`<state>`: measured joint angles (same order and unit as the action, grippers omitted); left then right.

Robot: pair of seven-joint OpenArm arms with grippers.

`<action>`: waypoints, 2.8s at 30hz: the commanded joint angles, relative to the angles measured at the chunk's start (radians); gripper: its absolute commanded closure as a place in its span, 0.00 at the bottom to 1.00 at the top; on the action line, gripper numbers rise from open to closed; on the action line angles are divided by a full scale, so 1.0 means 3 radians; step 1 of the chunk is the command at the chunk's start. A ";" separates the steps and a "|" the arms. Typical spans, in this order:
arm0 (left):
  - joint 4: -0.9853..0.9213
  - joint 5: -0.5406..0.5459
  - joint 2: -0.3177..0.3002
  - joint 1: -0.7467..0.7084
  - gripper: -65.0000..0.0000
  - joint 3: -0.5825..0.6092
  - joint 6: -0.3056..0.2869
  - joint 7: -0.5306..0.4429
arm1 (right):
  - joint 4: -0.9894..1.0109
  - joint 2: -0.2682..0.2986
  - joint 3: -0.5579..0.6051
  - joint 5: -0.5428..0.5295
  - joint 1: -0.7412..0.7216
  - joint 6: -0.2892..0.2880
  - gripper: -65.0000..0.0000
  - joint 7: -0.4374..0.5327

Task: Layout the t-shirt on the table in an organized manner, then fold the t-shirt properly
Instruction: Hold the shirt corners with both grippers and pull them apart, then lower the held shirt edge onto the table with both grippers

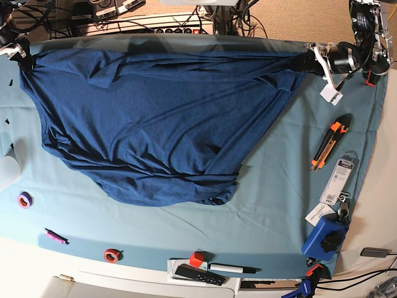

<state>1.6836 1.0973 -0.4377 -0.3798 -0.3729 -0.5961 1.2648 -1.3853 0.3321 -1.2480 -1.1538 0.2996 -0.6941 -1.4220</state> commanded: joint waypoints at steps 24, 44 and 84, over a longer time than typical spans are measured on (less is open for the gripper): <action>0.0047 0.1073 -0.0072 -0.0014 1.00 -0.0017 -0.0340 0.0098 | -0.0045 0.0102 0.0140 -0.0631 0.0109 -0.0013 1.00 0.0086; 0.0047 0.0924 0.0216 0.0624 1.00 -0.0008 -0.0340 -0.0121 | -0.0045 0.0103 0.1066 0.0314 -0.0735 -0.0013 1.00 0.0357; 0.0046 -0.0608 0.0229 0.0804 0.51 -0.0008 -0.0074 -0.0573 | -0.0045 0.0104 0.1063 0.1729 -0.0768 0.0380 0.72 0.1044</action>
<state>1.6836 0.8978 -0.3546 -0.1493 -0.3687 -0.6182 1.1095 -1.3853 0.3347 -0.9245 -0.6247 0.0776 -0.5758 -1.1316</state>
